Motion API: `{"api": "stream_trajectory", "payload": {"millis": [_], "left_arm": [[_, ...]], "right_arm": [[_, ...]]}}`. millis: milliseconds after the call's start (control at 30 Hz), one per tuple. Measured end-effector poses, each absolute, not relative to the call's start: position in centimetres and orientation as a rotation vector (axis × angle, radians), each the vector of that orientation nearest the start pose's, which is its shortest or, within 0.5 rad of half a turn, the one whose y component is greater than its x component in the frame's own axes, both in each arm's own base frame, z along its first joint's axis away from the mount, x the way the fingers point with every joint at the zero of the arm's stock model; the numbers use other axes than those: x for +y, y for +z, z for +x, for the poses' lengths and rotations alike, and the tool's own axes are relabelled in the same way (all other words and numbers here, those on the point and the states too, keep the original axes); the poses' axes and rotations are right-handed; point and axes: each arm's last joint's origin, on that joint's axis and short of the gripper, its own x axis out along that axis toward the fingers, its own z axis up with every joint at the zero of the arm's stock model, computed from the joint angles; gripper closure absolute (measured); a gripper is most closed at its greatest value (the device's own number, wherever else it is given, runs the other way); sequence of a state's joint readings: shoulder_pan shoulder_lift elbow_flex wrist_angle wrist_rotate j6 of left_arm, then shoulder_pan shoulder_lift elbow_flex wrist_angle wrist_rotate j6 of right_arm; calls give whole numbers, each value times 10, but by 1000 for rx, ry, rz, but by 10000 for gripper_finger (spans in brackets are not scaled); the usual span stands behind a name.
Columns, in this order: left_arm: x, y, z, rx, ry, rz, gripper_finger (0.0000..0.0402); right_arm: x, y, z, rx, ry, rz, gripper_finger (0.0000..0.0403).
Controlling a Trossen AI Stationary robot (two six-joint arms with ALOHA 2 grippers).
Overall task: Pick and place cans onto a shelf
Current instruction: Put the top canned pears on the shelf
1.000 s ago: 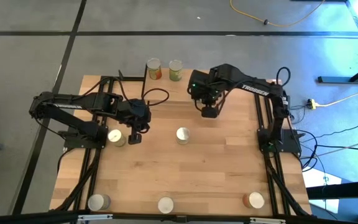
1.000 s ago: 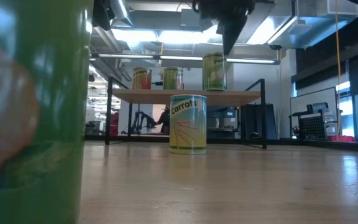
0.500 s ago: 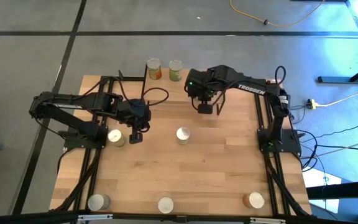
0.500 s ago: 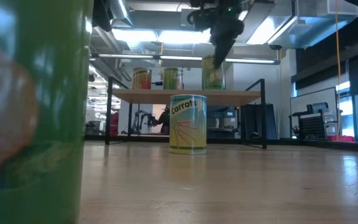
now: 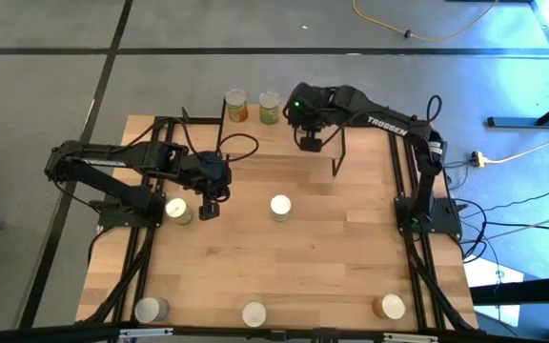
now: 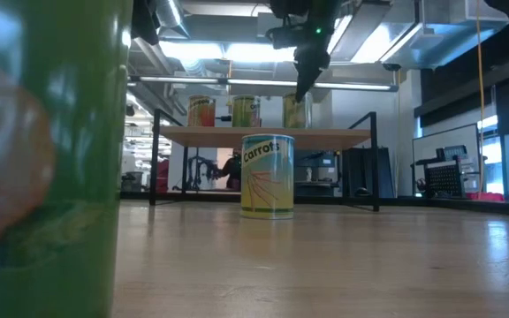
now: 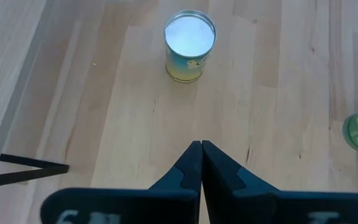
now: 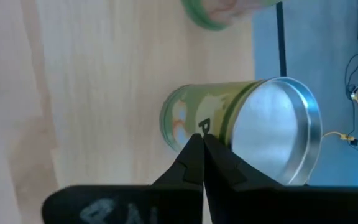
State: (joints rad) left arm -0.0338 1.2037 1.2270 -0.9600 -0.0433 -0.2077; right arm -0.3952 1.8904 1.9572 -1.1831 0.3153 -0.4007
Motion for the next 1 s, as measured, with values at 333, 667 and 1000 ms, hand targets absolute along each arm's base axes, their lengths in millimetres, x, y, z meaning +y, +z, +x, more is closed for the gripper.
{"api": "stream_trajectory", "payload": {"millis": [333, 667, 1000], "left_arm": [[-6, 338, 226, 931, 108, -159, 401], [-6, 338, 226, 931, 108, -159, 401], [-6, 338, 226, 931, 108, -159, 401]], "right_arm": [[-154, 342, 348, 1261, -262, -207, 402], [-162, 342, 339, 1306, -250, -195, 402], [-181, 346, 339, 1226, -296, -229, 402]]}}
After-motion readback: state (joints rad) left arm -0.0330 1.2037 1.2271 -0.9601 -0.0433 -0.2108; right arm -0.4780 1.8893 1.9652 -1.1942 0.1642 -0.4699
